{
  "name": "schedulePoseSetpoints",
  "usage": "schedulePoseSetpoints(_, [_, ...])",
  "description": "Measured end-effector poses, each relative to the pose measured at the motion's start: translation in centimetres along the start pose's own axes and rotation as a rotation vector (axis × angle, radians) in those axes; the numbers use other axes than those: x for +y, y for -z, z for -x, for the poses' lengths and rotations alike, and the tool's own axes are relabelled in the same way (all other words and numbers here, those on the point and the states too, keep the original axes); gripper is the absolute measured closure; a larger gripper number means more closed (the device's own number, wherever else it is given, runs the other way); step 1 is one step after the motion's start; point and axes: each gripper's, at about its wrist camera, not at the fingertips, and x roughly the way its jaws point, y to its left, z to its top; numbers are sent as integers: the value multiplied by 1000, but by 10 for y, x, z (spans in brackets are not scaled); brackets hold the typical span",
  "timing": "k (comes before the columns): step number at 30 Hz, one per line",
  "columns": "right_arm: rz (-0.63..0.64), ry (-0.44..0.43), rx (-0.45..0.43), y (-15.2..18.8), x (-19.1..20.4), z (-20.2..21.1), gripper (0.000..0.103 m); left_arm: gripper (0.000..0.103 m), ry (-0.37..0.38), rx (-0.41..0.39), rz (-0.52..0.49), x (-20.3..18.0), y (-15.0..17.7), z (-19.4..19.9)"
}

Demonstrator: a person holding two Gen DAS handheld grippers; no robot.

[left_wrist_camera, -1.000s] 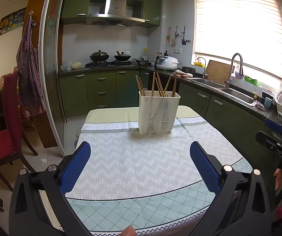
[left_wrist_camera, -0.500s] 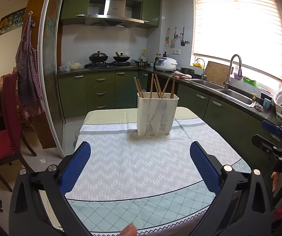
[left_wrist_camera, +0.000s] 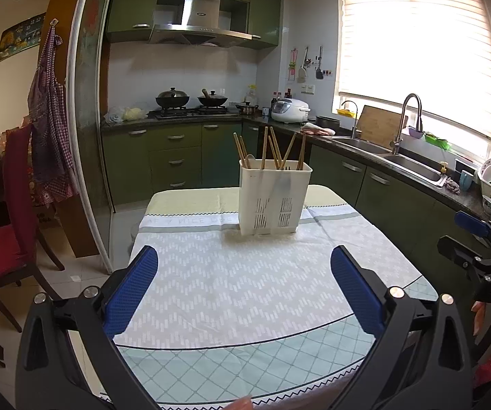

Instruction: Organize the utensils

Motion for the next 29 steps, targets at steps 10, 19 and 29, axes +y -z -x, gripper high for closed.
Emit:
schedulePoseSetpoints(10, [-1,-1,3,2,0,-1,5,7,-20,4,9,1,1,-1])
schedulePoseSetpoints(19, [-2,-2,5,3,0,-3,5,7,-50,-23,17,6,1,-1])
schedulePoseSetpoints(29, [-29,0,31,13,-3,-15,5,7,-62,21,7,5,4,-11])
